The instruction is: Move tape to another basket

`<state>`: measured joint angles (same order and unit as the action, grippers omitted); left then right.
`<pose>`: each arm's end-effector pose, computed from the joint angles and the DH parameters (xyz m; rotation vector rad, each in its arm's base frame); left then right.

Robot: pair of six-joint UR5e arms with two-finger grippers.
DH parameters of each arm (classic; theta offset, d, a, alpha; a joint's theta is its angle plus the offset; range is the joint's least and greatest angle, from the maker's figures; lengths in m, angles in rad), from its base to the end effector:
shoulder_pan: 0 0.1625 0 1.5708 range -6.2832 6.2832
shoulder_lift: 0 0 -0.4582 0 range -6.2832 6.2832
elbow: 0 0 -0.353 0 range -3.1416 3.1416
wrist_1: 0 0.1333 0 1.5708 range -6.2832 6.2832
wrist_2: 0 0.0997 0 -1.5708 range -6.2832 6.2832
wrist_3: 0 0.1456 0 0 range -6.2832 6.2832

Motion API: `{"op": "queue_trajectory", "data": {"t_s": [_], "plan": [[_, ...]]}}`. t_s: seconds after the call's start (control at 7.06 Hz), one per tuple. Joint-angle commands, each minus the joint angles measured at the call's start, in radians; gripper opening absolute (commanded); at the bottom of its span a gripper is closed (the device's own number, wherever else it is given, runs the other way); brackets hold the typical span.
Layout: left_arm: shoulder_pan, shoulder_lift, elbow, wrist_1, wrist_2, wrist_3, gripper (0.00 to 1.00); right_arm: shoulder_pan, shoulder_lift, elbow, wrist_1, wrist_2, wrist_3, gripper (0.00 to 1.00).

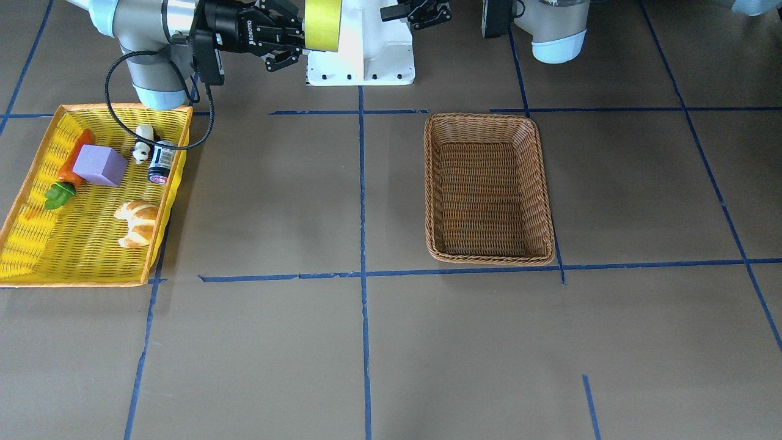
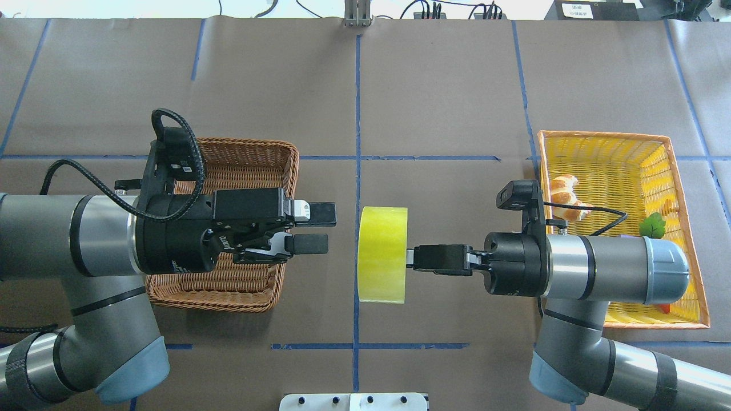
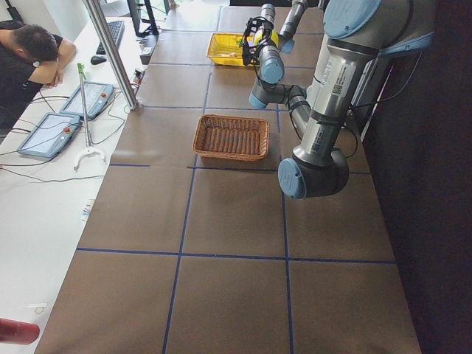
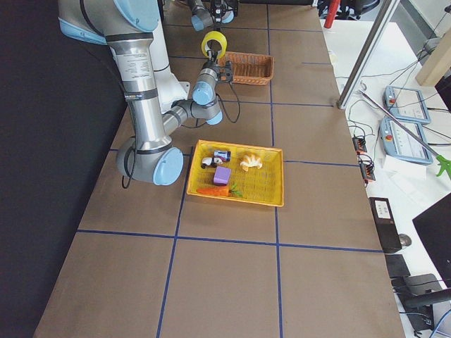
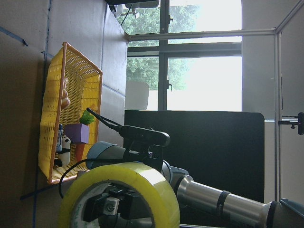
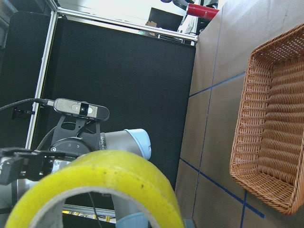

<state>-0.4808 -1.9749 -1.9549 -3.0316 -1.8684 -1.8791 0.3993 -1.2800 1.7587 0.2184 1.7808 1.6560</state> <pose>0.3792 -0.3000 0.1685 0.0324 2.2157 -0.1006 -0.4113 -0.2853 0.2710 0.2422 -2.2366 0.0218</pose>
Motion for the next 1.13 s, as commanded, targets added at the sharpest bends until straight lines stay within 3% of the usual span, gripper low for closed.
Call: {"op": "queue_trajectory", "data": {"t_s": [0.0, 0.99], "plan": [[0.022, -0.010, -0.001, 0.000, 0.000, 0.000, 1.00, -0.028, 0.024, -0.002, -0.002, -0.041, -0.001, 0.01], [0.051, -0.041, -0.001, 0.000, 0.000, -0.002, 1.00, -0.085, 0.062, -0.001, -0.004, -0.104, -0.007, 0.02]]}}
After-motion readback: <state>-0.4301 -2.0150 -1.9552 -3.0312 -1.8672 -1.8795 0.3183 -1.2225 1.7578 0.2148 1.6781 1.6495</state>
